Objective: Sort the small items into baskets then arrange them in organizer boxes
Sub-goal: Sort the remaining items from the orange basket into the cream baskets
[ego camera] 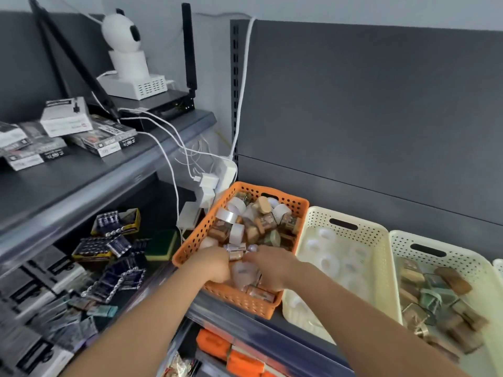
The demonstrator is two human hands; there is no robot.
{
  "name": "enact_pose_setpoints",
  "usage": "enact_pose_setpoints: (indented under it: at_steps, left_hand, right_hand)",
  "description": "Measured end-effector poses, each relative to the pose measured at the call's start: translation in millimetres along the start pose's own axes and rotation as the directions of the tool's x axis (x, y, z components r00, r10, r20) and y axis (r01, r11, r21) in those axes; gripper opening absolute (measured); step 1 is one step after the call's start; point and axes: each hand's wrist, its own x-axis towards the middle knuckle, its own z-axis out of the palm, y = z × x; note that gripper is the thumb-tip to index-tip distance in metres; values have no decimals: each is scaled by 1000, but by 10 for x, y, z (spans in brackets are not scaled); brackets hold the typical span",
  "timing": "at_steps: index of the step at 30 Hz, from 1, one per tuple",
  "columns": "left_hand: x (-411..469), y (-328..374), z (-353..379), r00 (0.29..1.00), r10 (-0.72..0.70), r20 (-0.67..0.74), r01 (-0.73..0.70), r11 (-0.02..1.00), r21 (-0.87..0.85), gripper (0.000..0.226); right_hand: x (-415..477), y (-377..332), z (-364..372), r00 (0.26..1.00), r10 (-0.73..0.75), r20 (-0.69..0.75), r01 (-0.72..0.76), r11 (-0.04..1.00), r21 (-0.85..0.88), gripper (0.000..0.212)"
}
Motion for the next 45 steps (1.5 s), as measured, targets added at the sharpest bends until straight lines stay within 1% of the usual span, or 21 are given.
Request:
enact_pose_setpoints:
  at_steps: [3,5,7,8,9,11,12,13,14,17,19,24,27,29,32,35,38,40,42,43,45]
  left_hand:
    - [105,52,49,999,-21,28,21,1000,-12,41]
    - [144,56,49,997,-25,70,27,999,-22,53]
    - [182,38,36,993,-24,114,28,999,-33,58]
    - [193,31,30,992,-21,121,26,999,-37,57]
    - [197,27,27,992,-18,121,23,999,-34,55]
    - [195,24,34,993,-12,116,14,1000,-16,51]
    - [193,27,38,993,-9,114,10,1000,-9,51]
    - [192,30,40,993,-6,114,6,1000,-5,51]
    - [186,34,39,993,-5,116,5,1000,-3,51]
    - [172,43,36,990,-19,139,24,999,-36,54]
    - [158,46,31,987,-21,159,28,999,-45,57]
    - [140,19,-2,986,-20,165,28,998,-47,48]
    - [120,-32,-41,986,10,165,6,995,-97,48]
    - [112,-63,-57,986,29,163,-7,991,-133,45]
    - [112,-121,-84,996,26,80,-9,978,-208,33]
    - [100,-198,-118,999,33,1,-32,954,-297,28]
    - [84,-270,-160,995,28,-94,-65,907,-415,20]
    - [89,-295,-207,984,9,-175,-99,851,-516,17]
    - [92,-297,-266,974,-23,-225,-133,746,-653,18]
    - [99,-293,-294,967,-41,-250,-153,693,-705,19]
    - [125,-253,-334,954,-40,-298,-217,597,-773,21]
  right_hand:
    - [112,-14,27,998,22,51,-16,994,-104,83]
    - [189,-43,34,999,32,43,-26,989,-144,101]
    - [247,-42,31,999,41,12,-39,988,-148,106]
    - [261,-35,30,999,47,-9,-48,987,-155,100]
    - [268,-25,30,998,51,-34,-57,984,-167,90]
    - [267,-29,33,996,55,-67,-67,981,-185,62]
    - [263,-40,35,996,56,-71,-69,979,-192,52]
    - [262,-49,38,996,54,-71,-67,978,-199,47]
    - [263,-54,40,996,50,-69,-63,977,-202,46]
    - [253,-45,32,998,6,-56,-17,979,-205,61]
    - [240,-50,25,999,-28,-39,20,982,-189,65]
    - [223,-50,38,1000,-1,-28,-4,985,-175,54]
    - [217,-37,50,1000,-9,-2,8,984,-179,54]
    - [218,-34,47,1000,-8,2,8,989,-150,53]
    - [218,-36,45,999,32,-4,-32,997,-63,47]
    - [223,-26,38,999,54,2,-54,998,14,39]
    - [239,13,9,996,64,-67,-58,994,97,23]
    - [240,52,-28,985,105,-137,-82,983,165,23]
    - [227,88,-73,965,153,-215,-99,966,241,32]
    - [217,111,-97,948,181,-262,-101,951,291,32]
    - [187,155,-142,900,264,-347,-98,898,428,23]
